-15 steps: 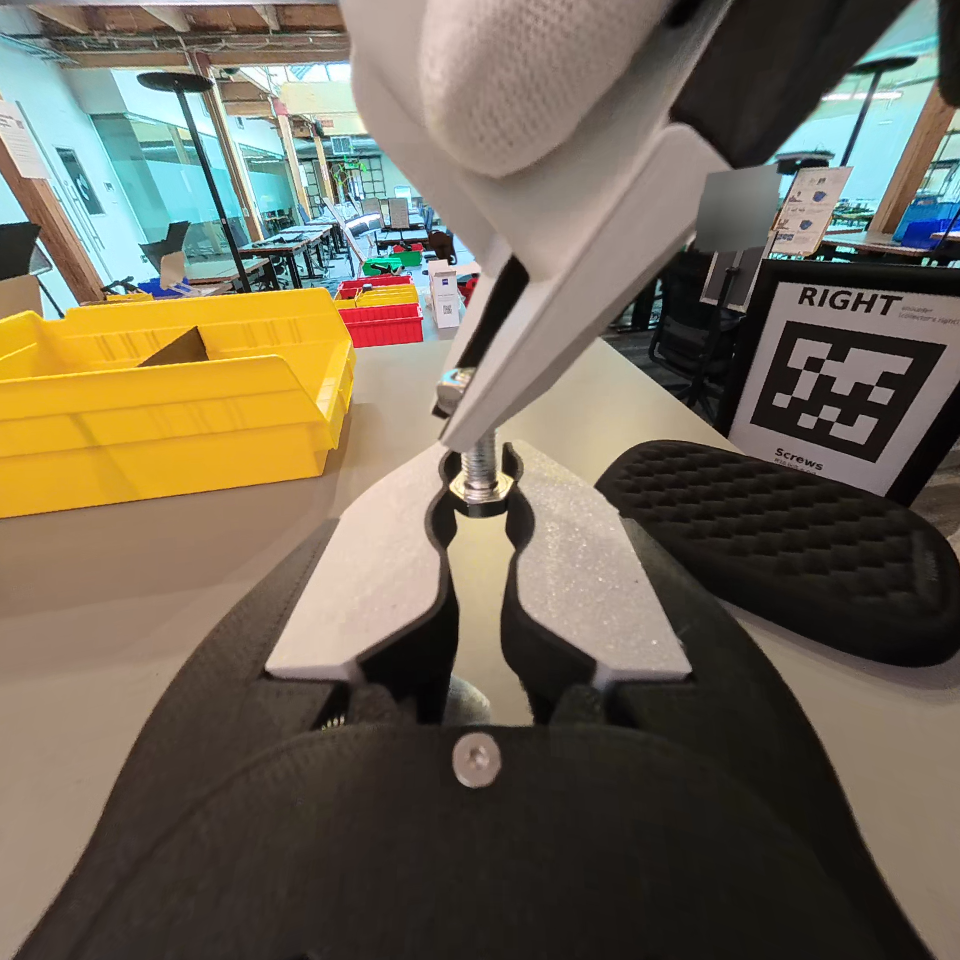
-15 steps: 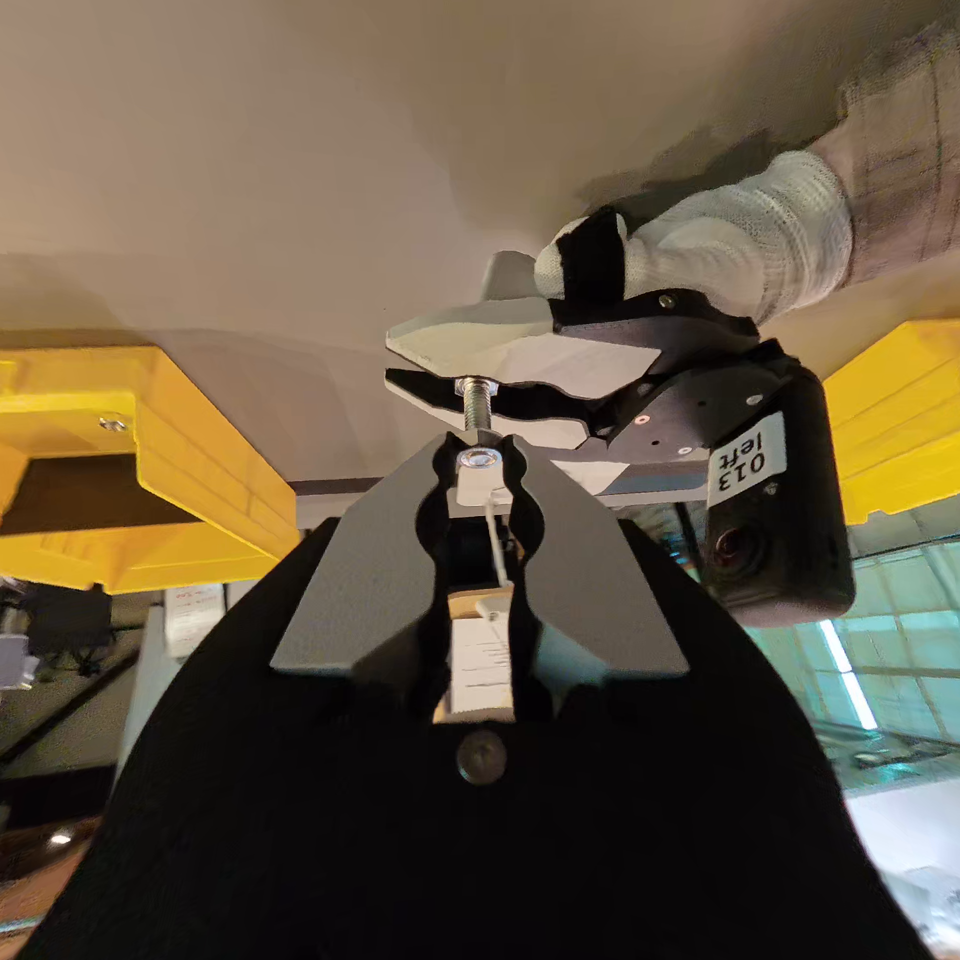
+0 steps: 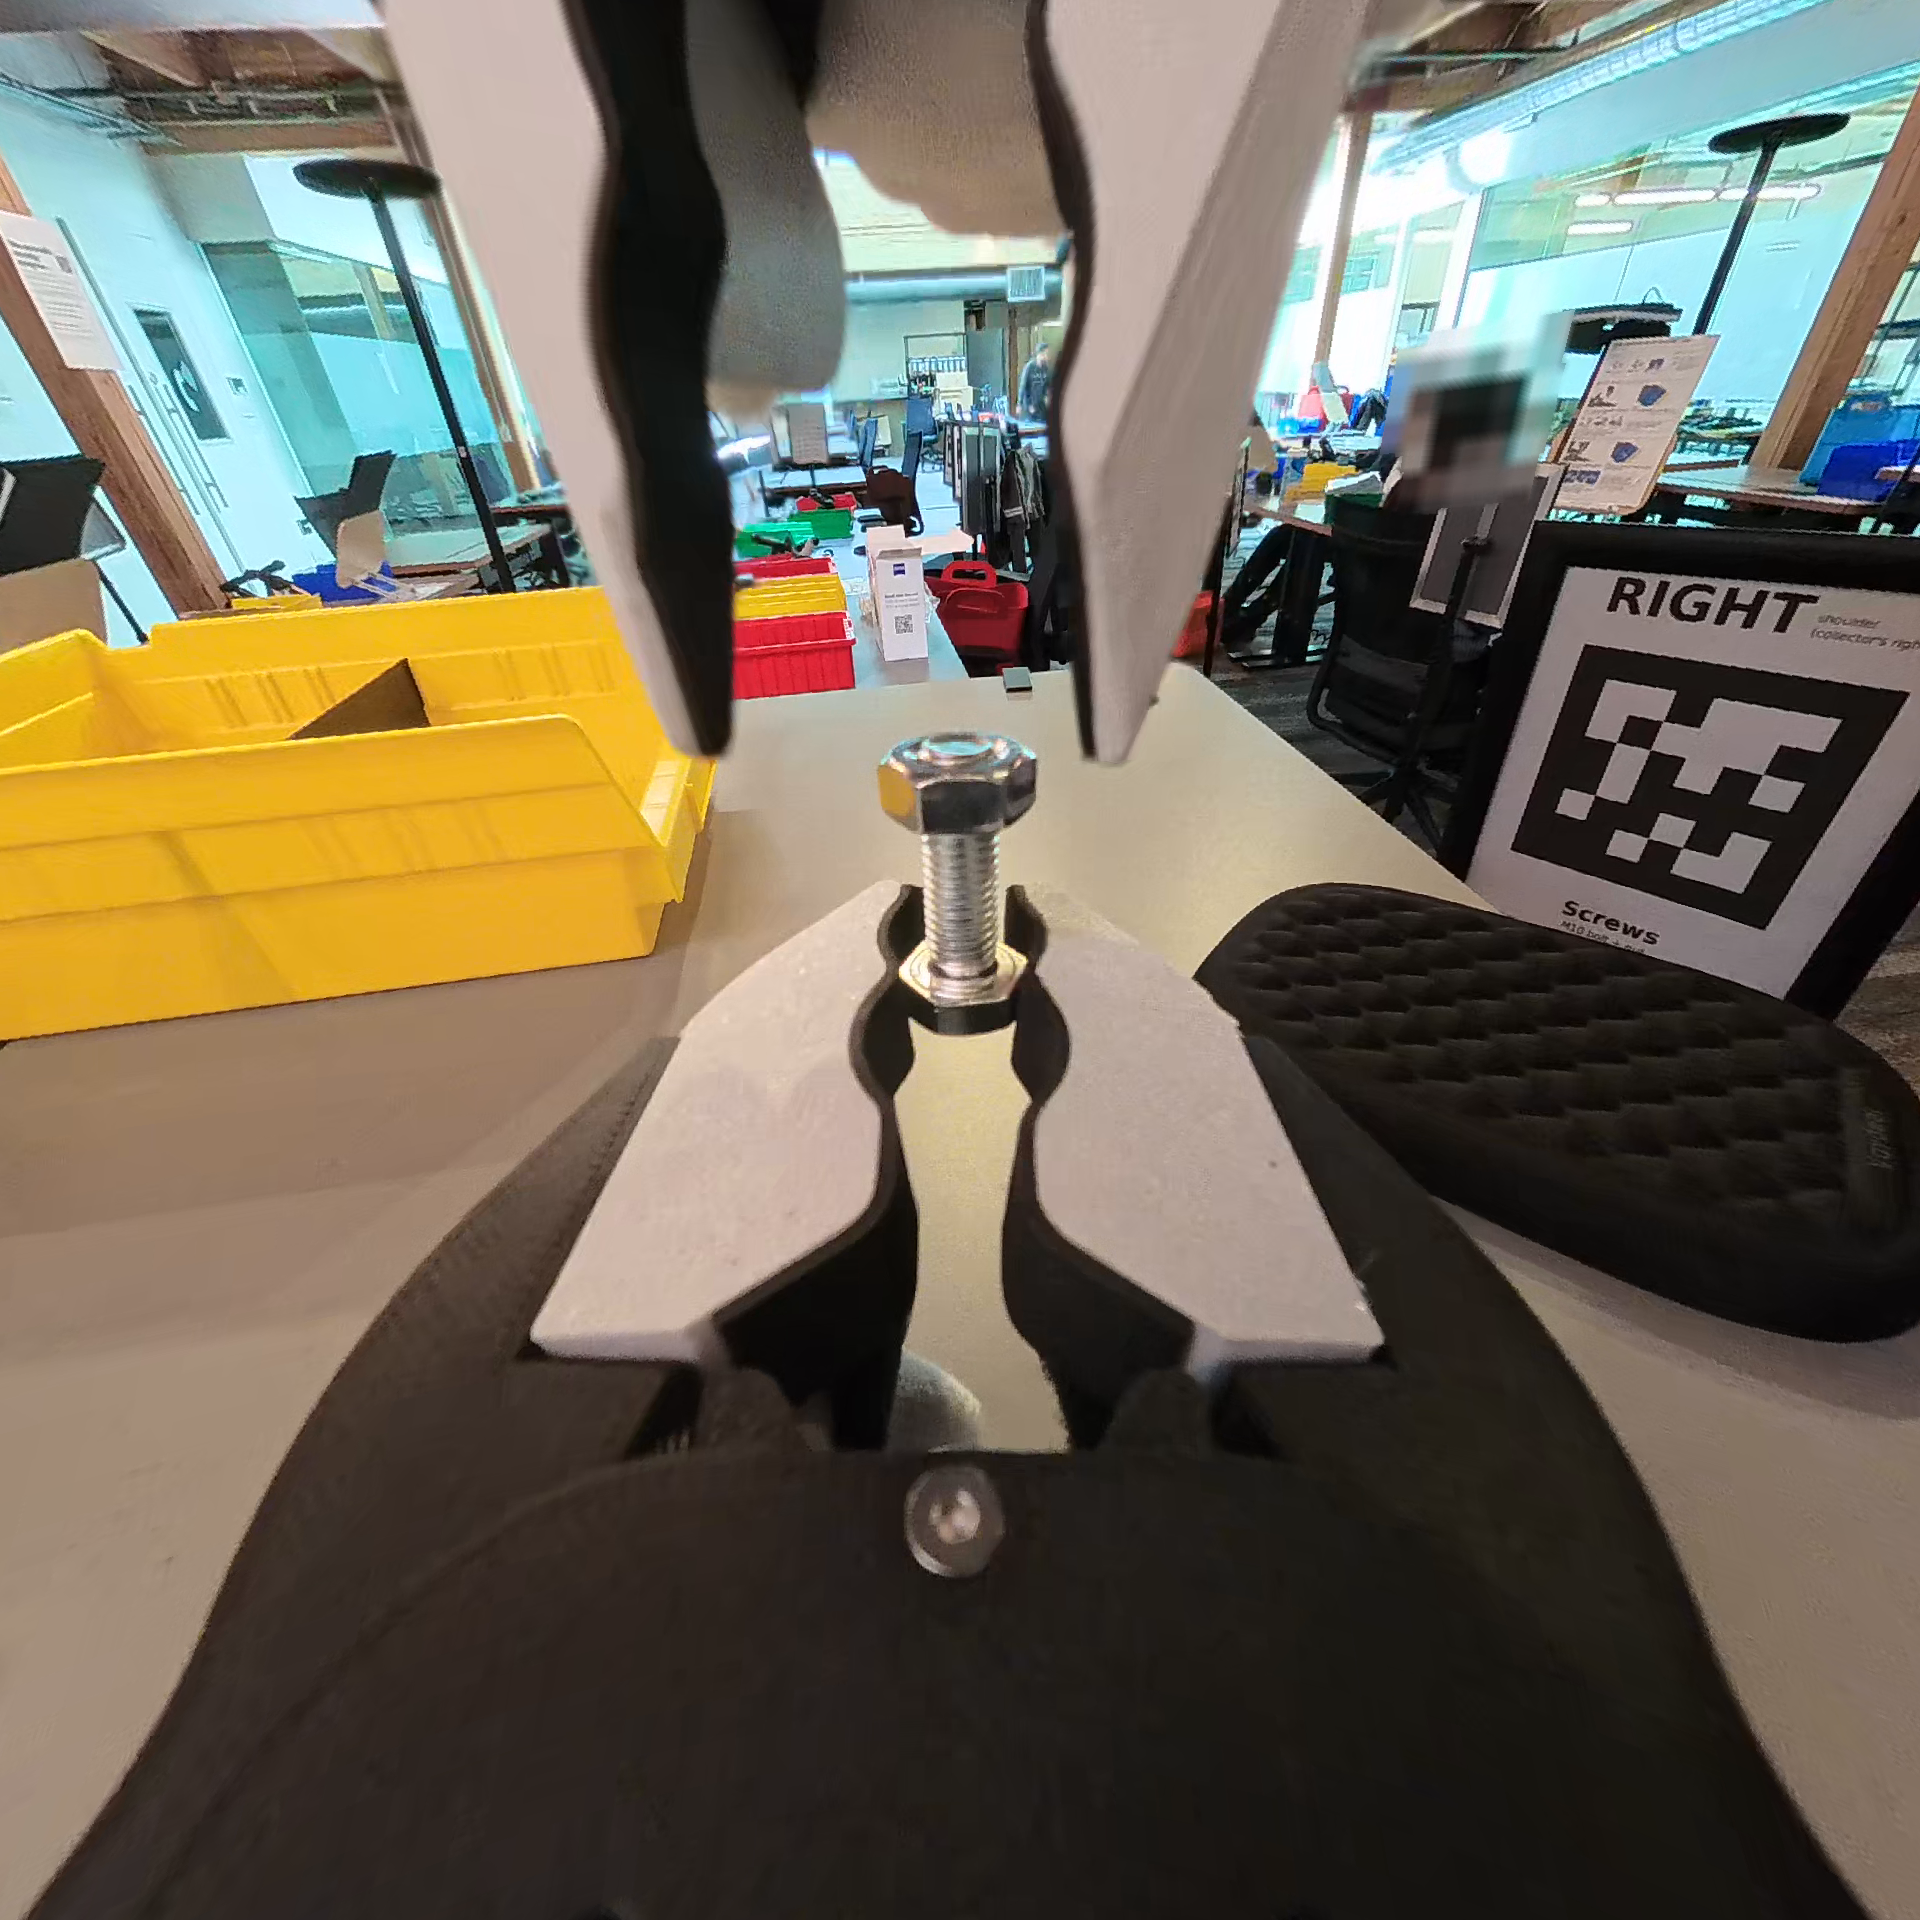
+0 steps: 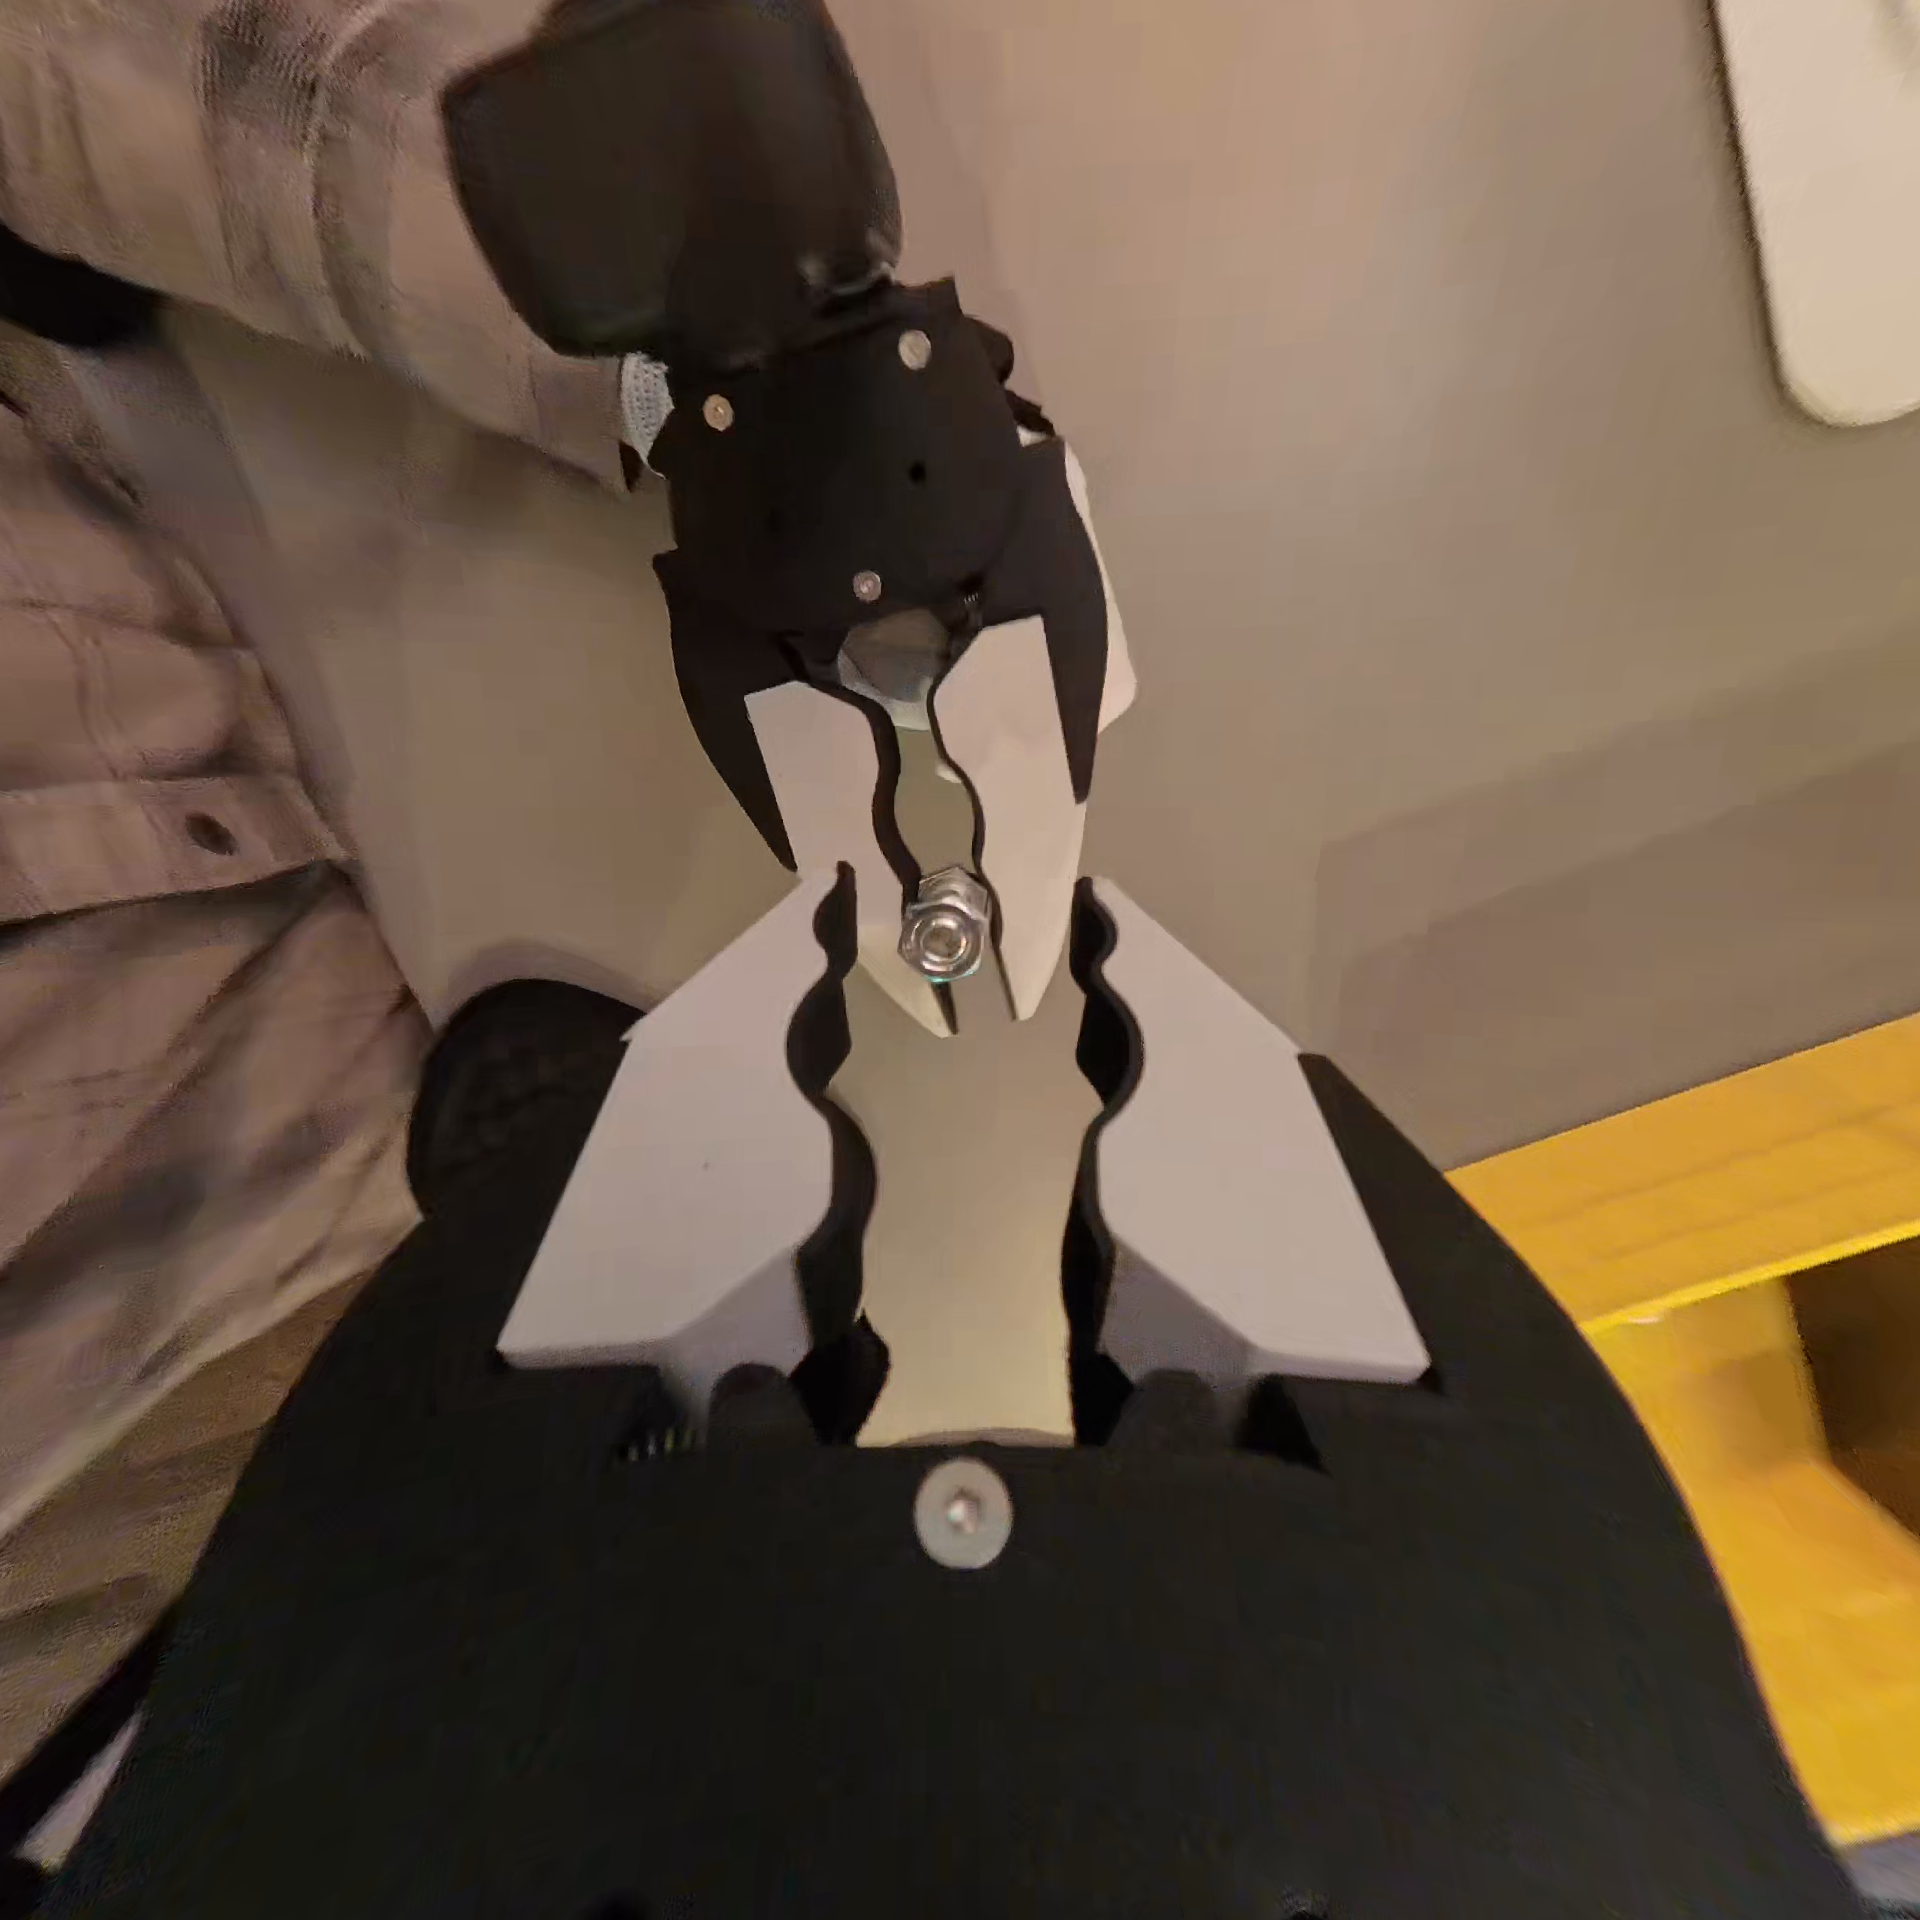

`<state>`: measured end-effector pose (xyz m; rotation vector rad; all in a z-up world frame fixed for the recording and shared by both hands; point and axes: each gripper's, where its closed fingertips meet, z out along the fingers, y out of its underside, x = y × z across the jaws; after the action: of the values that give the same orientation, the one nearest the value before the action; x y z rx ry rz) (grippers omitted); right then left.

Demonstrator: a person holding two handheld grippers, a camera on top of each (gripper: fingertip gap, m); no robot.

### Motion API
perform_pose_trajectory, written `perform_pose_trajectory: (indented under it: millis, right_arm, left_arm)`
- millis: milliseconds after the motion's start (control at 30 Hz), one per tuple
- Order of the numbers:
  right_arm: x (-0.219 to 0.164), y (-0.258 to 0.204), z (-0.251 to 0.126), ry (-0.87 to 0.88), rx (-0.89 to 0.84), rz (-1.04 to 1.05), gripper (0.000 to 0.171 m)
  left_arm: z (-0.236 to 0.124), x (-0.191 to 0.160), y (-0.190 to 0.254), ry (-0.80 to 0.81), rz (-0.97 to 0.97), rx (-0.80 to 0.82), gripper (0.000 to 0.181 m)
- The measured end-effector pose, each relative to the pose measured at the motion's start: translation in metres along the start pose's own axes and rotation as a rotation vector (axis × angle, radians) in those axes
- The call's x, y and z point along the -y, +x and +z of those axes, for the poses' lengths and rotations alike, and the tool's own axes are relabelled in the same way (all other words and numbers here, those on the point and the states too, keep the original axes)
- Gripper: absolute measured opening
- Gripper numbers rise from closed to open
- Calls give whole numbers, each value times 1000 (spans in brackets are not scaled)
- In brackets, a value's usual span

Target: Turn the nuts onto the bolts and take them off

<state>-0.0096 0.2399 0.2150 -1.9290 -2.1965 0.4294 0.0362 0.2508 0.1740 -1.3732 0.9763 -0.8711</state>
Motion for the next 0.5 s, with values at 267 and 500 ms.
perform_pose_trajectory:
  millis: [267, 500]
  right_arm:
    - [-14, -3, 13, -14, 19, 55, 16]
    - [-18, -4, 13, -102, -10, -313, 16]
  left_arm:
    - [0, 0, -1, 3, -6, 0, 15]
    - [1, 0, 1, -2, 3, -6, 15]
